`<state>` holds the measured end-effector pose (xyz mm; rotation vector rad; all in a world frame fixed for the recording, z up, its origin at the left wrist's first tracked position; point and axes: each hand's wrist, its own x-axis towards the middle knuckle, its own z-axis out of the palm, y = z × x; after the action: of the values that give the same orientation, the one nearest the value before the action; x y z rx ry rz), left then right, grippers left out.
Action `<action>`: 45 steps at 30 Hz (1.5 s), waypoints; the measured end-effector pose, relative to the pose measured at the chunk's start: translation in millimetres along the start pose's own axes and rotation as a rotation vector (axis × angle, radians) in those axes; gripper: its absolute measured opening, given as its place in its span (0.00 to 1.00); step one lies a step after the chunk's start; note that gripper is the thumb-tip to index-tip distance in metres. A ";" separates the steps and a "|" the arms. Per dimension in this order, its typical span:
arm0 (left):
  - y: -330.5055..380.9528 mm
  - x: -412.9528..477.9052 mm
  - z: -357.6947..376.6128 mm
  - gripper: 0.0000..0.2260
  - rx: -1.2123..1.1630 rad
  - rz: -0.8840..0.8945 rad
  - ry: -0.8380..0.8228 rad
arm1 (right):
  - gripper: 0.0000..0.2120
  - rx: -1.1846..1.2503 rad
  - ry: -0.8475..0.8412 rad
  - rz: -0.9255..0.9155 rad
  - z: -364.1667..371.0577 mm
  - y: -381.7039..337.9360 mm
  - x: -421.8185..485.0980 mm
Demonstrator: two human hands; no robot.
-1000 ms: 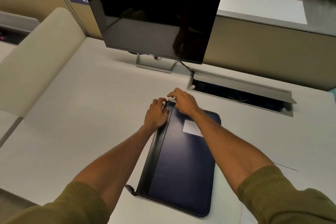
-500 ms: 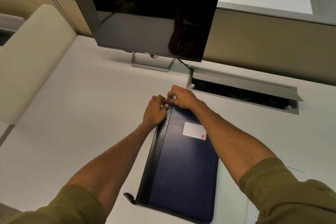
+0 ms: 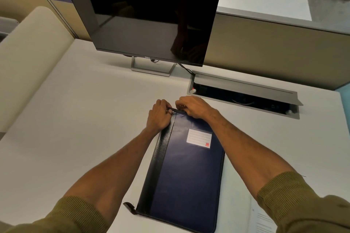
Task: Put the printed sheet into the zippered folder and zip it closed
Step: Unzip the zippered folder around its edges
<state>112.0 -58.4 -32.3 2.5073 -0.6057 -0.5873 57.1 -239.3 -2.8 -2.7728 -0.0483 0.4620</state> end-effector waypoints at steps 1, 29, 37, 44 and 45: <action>2.3 0.1 0.6 0.08 -0.004 0.005 -0.006 | 0.06 0.017 0.007 0.012 0.5 0.7 -2.3; -18.9 -6.0 -6.4 0.09 -0.084 -0.089 0.056 | 0.07 0.096 0.091 0.298 13.8 80.9 -134.7; -4.3 -14.5 5.9 0.12 0.131 -0.018 0.103 | 0.08 0.319 0.333 0.546 49.5 55.4 -154.5; 75.3 -14.2 42.3 0.19 0.255 0.431 -0.121 | 0.09 0.444 0.378 0.573 51.4 53.7 -150.9; 88.2 -14.2 51.0 0.19 0.263 0.457 -0.166 | 0.09 0.453 0.385 0.572 51.4 53.5 -150.7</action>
<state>48.2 -138.2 -20.2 2.4406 -1.3493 -0.5706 -103.2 -286.7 -19.4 -2.3363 0.8437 0.0422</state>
